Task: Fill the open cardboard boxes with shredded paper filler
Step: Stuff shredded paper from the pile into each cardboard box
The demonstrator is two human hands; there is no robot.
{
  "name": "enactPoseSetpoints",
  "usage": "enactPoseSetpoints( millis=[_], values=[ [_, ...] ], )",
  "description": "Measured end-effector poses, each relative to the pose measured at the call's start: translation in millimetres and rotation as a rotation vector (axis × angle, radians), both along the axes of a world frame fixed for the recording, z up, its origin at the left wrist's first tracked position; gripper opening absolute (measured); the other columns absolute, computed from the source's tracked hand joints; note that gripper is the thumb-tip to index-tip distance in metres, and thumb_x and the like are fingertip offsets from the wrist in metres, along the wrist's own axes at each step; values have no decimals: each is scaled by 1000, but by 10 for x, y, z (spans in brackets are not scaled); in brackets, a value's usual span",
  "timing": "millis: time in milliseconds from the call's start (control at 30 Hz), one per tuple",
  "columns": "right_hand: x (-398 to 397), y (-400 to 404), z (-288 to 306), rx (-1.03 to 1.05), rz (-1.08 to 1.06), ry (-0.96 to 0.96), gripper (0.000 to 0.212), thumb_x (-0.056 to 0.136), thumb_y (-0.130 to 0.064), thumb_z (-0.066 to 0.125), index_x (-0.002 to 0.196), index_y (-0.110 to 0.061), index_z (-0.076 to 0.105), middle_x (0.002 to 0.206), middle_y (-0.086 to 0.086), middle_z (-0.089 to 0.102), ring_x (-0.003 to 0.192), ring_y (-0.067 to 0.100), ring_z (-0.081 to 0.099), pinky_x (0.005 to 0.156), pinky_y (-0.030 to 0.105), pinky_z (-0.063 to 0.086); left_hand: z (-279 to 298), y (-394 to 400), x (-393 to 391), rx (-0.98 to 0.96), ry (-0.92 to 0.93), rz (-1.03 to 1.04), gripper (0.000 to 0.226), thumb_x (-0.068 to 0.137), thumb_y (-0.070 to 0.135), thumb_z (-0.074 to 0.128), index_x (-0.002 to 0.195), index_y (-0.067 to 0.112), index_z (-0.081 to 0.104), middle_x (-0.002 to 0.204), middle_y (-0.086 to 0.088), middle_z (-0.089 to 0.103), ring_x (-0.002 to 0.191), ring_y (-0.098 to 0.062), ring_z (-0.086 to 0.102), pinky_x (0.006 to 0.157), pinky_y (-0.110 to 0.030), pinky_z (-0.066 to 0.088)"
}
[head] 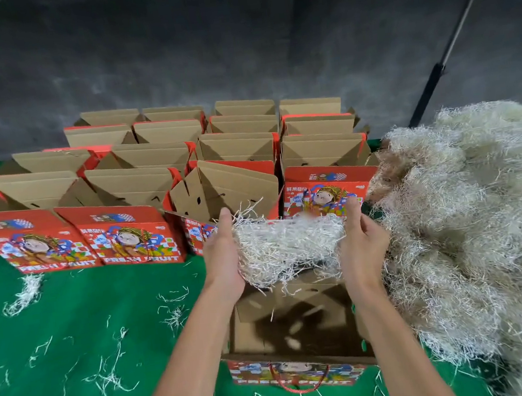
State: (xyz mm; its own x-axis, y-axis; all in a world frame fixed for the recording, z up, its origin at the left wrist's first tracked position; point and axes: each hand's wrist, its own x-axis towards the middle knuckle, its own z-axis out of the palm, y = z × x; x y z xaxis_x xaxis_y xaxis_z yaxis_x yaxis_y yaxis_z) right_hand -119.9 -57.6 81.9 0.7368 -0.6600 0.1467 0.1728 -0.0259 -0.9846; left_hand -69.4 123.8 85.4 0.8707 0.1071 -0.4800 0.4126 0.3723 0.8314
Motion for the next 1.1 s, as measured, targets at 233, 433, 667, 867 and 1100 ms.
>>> enactPoseSetpoints(
  millis=[233,433,667,867,1100],
  values=[
    [-174,414,-69,137,266,128,89,76,-95,33,148,-43,38,126,-52,44,117,-28,37,113,33,25,-20,-158,-282,-541,-13,-97,52,94,64,47,121,24,66,115,-8,73,100,-27,72,69,-42,60],
    [-186,504,-13,53,147,63,25,97,-56,48,108,-40,64,94,-10,70,77,8,64,78,33,54,-169,-163,-446,-106,-362,-291,19,89,19,65,93,36,73,109,3,73,89,-15,68,73,-31,51],
    [-177,445,138,-366,112,-85,7,97,-57,54,103,-60,56,89,-23,65,60,5,51,60,11,43,-61,-194,-401,-3,-356,-367,66,82,78,52,135,38,54,133,17,57,110,0,57,88,-31,45],
    [-96,443,-85,-230,-10,92,66,80,-74,62,128,-29,59,56,-14,38,51,-1,29,61,17,33,-175,-386,-291,179,-320,-239,20,88,67,57,94,48,59,66,35,61,61,18,58,54,-7,48],
    [-107,516,-52,-232,-74,4,55,100,-58,46,64,-17,44,52,-10,35,49,13,29,51,26,30,-157,-488,-337,78,-387,-85,51,89,67,53,107,20,65,67,-1,67,58,-18,64,55,-31,43]
  ],
)
